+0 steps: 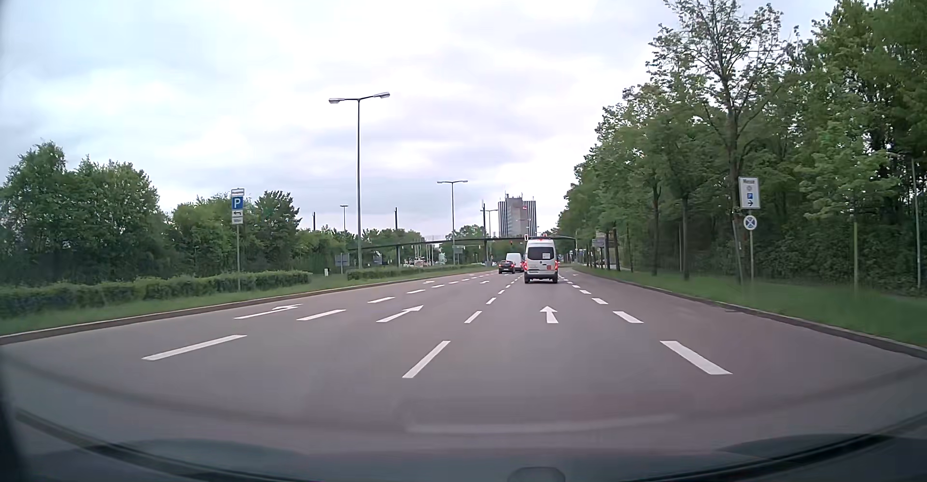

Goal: Follow the waypoints while adhering to traffic rules and regulations

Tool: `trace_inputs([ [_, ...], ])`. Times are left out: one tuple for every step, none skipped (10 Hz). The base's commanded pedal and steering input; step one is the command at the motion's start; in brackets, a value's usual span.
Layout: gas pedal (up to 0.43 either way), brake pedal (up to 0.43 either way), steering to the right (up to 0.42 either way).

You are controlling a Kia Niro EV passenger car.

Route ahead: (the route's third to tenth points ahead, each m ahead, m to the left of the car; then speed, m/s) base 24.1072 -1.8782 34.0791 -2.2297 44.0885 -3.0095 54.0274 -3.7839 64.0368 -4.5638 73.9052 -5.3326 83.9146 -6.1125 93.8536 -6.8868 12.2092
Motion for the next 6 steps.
trace_inputs([
  [0.067,0.000,-0.011],
  [0.098,0.000,-0.011],
  [0.098,0.000,-0.012],
  [0.098,0.000,-0.014],
  [0.098,0.000,-0.016],
  [0.098,0.000,-0.016],
])
